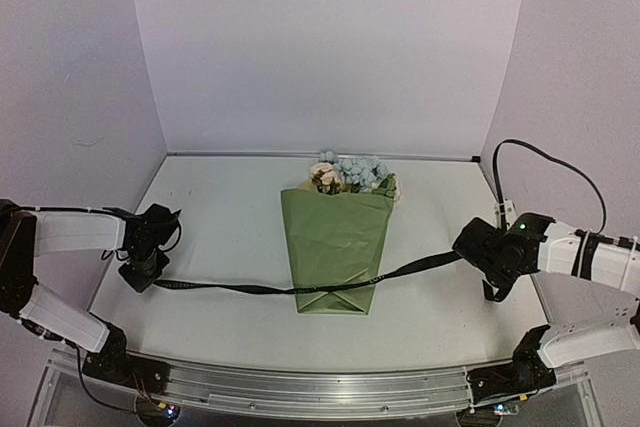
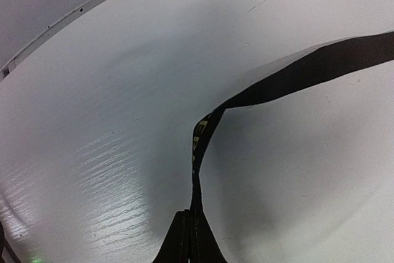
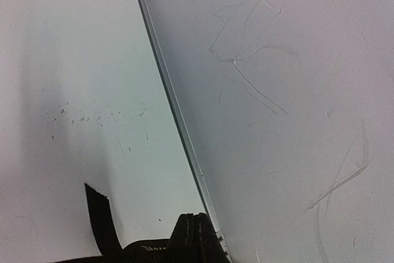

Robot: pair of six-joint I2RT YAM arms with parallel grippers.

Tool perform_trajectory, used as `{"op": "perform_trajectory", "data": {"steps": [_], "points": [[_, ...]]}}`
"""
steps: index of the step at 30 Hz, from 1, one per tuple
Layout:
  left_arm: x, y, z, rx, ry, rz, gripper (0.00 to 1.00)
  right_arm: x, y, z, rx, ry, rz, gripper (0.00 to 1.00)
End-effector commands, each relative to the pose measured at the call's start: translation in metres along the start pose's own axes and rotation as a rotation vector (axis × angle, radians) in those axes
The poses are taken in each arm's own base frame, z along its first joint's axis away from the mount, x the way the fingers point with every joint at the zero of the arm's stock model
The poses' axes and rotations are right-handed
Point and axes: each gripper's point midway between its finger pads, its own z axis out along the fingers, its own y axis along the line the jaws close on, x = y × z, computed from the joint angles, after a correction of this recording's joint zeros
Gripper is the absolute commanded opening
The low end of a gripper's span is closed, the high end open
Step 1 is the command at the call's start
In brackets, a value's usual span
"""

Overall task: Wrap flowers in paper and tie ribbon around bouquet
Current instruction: Straighten the ribbon at the center of the board.

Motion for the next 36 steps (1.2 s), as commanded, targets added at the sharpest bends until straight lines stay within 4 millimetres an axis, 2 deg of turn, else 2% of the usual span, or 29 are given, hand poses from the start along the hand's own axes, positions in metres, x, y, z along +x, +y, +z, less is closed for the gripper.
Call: {"op": "perform_trajectory", "data": {"steps": [1,6,9,12,16,22,24,25,28,32,36], "points": [[-0.001,-0.003,-0.002,0.027,-0.012,0.011,0.0,-0.014,-0.017,0.006,0.119,-0.05,-0.004,0.0],[0.003,-0.013,-0.006,0.065,-0.013,0.059,0.0,-0.009,-0.027,0.019,0.175,0.024,-0.03,0.0],[0.005,-0.016,-0.007,0.08,-0.012,0.08,0.0,0.0,-0.027,0.021,0.143,0.068,-0.017,0.02],[0.006,-0.017,-0.007,0.093,-0.011,0.098,0.0,0.011,-0.023,0.019,0.068,0.101,0.033,0.17],[0.004,-0.024,-0.014,0.141,-0.012,0.125,0.0,0.015,-0.011,0.01,-0.09,0.128,0.114,0.45],[-0.004,-0.044,-0.039,0.279,-0.018,0.149,0.29,0.02,0.005,-0.008,-0.3,0.18,0.224,0.69],[-0.006,-0.05,-0.047,0.314,-0.015,0.164,0.48,0.021,0.008,-0.014,-0.35,0.187,0.267,0.8],[-0.007,-0.051,-0.05,0.326,-0.014,0.171,0.54,0.021,0.009,-0.017,-0.373,0.188,0.287,0.84],[-0.012,-0.059,-0.064,0.378,-0.024,0.199,0.58,0.016,0.012,-0.026,-0.437,0.201,0.31,0.95],[-0.018,-0.084,-0.092,0.51,-0.027,0.263,0.61,0.016,0.013,-0.038,-0.493,0.241,0.308,0.98],[-0.009,-0.118,-0.121,0.683,0.022,0.357,0.65,0.035,0.02,-0.046,-0.544,0.337,0.297,0.98]]}}
